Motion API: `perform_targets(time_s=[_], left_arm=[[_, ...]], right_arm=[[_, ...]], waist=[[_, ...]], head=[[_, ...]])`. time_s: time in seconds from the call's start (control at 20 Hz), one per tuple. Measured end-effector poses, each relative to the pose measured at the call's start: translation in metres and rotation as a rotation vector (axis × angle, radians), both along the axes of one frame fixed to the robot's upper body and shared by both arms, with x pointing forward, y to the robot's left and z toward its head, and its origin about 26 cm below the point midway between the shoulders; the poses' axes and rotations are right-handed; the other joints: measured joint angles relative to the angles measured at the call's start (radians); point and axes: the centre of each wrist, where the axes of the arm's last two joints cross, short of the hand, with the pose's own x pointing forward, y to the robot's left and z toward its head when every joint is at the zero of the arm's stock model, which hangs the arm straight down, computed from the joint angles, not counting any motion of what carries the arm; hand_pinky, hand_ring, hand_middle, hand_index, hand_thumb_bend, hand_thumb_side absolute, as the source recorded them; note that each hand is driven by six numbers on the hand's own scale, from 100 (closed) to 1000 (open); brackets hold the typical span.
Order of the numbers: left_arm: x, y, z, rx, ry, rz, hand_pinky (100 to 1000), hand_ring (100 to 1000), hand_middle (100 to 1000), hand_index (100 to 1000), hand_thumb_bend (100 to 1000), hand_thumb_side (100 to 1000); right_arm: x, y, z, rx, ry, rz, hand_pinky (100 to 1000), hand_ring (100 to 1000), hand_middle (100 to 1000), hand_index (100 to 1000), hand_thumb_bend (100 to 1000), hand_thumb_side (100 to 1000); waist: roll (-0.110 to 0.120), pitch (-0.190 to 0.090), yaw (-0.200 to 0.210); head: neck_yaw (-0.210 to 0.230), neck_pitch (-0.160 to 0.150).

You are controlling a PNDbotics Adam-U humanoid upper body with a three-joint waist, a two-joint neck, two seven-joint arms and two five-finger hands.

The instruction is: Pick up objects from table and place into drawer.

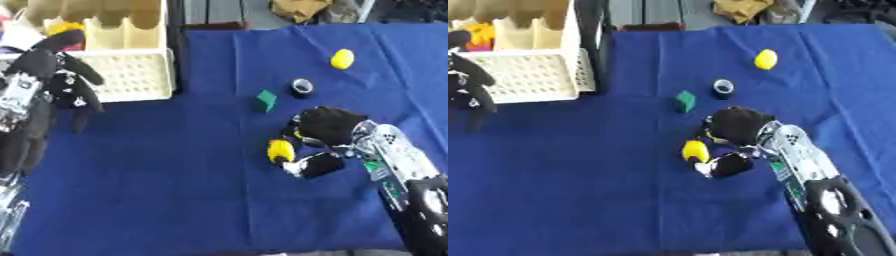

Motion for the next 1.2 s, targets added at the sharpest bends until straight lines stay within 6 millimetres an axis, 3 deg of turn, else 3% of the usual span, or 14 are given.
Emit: perform_targets(time_s=[0.35, 0.55, 0.75, 0.85, 0.9, 1.0, 1.2], left_arm=[[0.0001, -0.0001, 0.0, 0.0, 0.001, 0.0, 156, 415, 526, 896, 100, 924], [0.0001, -0.0002, -0.0001, 0.001, 0.001, 0.0, 156, 416, 528, 896, 100, 929], [0.0, -0.001, -0.0004, 0.007, 0.005, 0.0, 156, 415, 527, 896, 100, 930], [0.0, -0.0015, -0.0006, 0.005, 0.006, -0.001, 156, 415, 527, 896, 100, 930], [0.0, -0.0016, -0.0006, 0.005, 0.006, -0.002, 156, 415, 527, 896, 100, 932], [0.0, -0.0019, -0.0007, 0.006, 0.006, -0.003, 156, 415, 527, 896, 100, 931], [-0.0001, -0.0027, -0.001, 0.01, 0.007, -0.006, 156, 416, 528, 896, 100, 932]], right_arm=[[0.0006, -0.0002, -0.0006, -0.01, -0.001, -0.007, 238, 513, 418, 725, 333, 808], [0.0019, 0.0008, 0.001, -0.028, -0.011, -0.013, 212, 498, 397, 674, 291, 771], [0.0019, 0.0011, 0.001, -0.039, -0.022, -0.005, 192, 487, 381, 651, 227, 795], [0.0019, 0.0011, 0.001, -0.039, -0.026, 0.002, 199, 491, 385, 701, 227, 829], [0.0019, 0.0013, 0.0009, -0.039, -0.027, 0.005, 203, 493, 388, 807, 261, 857], [0.0019, 0.0014, 0.0007, -0.039, -0.028, 0.01, 210, 497, 394, 893, 274, 892], [0.0008, 0.0012, -0.0011, -0.014, -0.019, 0.032, 197, 492, 391, 925, 266, 920]], waist=[[0.001, 0.0, 0.0], [0.001, 0.0, 0.0], [0.001, 0.0, 0.0], [0.001, 0.001, 0.0], [0.001, 0.001, 0.0], [0.001, 0.001, 0.0], [0.002, 0.003, -0.004]], head=[[-0.001, 0.0], [-0.001, 0.0], [-0.001, 0.0], [-0.001, 0.0], [-0.001, 0.0], [-0.001, 0.0], [0.0, 0.0]])
